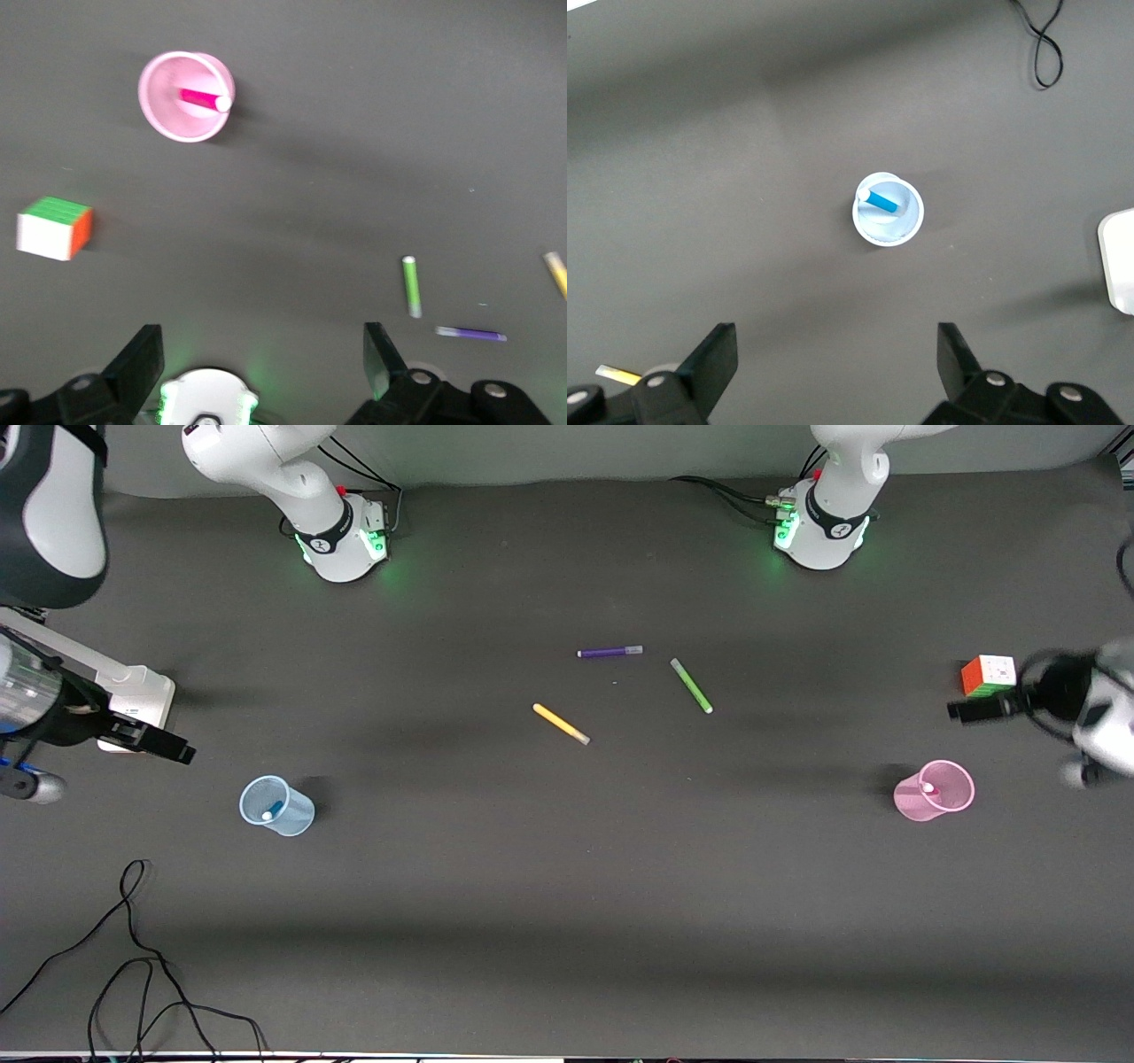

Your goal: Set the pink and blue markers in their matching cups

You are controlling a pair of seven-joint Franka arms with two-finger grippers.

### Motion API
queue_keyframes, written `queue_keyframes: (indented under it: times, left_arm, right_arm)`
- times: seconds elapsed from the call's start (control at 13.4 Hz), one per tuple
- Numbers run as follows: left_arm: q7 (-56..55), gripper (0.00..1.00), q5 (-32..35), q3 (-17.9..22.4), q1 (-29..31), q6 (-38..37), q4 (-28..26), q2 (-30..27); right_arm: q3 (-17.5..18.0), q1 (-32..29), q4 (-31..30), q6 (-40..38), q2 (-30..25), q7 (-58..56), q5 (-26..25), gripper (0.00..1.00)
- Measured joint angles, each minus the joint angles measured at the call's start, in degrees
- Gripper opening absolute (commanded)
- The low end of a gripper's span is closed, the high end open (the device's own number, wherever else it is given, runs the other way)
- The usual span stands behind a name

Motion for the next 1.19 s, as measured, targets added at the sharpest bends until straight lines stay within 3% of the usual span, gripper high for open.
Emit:
queue_keyframes:
  times: [0.22, 0.67, 0.82, 1.19]
  left_arm:
    - [0.36, 1.00, 4.44, -0.74, -0.56, 0.69, -2.85, -7.21]
    - [0.37, 1.00, 5.45, -2.64, -0.80, 2.25, -3.54, -9.81]
    - [0.37, 1.00, 5.46, -3.11, -1.00, 5.74, -7.83, -12.13]
    - [0.35, 1.00, 5.64, 1.30, -6.60, 6.70, -11.15, -15.43]
  right_arm:
    - [-0.54, -0.06, 0.04, -0.75, -0.67, 0.00, 0.09, 1.00]
    - [-1.52, -0.04, 0.12, -1.92, -2.22, -0.01, 0.10, 1.00]
    - [-1.45, 0.28, 0.58, -2.14, -2.67, -0.01, 0.10, 1.00]
    - [-0.26, -0.45, 1.48, -4.54, -5.09, -0.01, 0.10, 1.00]
